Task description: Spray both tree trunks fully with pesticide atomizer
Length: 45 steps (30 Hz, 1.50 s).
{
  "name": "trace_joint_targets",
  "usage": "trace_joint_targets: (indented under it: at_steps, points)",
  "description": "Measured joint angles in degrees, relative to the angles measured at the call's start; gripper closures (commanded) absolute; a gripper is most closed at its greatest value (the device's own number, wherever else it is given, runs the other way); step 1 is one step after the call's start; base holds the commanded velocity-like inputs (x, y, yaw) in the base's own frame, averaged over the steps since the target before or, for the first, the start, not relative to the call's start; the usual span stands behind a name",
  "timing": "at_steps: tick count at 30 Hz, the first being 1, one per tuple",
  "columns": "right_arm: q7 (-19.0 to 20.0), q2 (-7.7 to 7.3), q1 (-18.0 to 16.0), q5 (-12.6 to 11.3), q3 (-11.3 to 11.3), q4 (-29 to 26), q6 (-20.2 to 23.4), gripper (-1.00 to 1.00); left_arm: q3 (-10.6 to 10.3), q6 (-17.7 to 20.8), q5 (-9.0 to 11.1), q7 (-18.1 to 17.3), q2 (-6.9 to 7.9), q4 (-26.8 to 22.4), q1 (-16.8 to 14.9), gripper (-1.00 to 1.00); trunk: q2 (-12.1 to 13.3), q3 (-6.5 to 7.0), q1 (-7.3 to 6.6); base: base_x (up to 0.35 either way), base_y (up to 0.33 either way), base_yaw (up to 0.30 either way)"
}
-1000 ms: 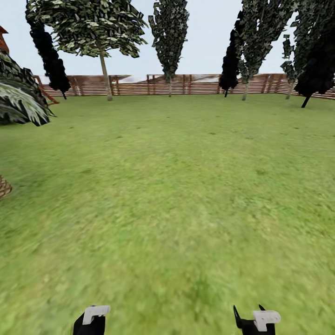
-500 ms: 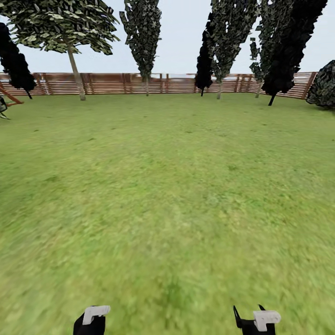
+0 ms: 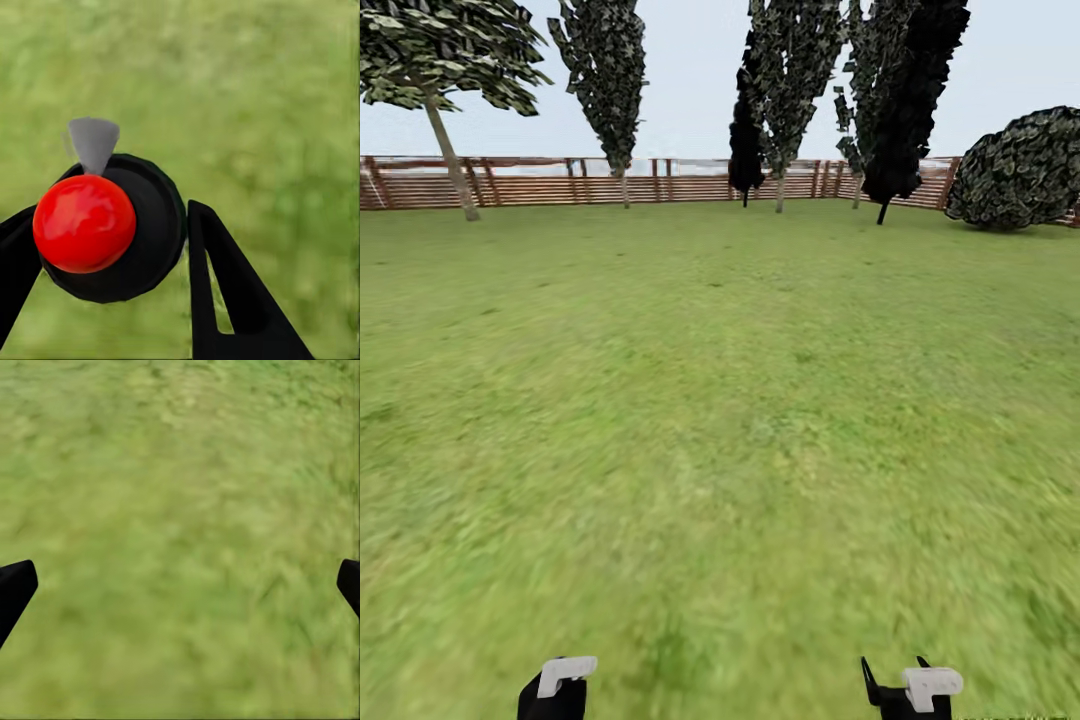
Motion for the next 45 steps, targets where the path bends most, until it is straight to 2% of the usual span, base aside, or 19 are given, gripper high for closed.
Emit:
trace_joint_targets:
  at_steps: [45]
  points:
    - [0.00,0.04,0.03,0.00,0.08,0.00,0.00,-1.00,0.00,0.07,0.00,0.02,-0.09,0.04,0.00,1.00,0.00,0.00,0.00,0.152,-0.268,-0.266]
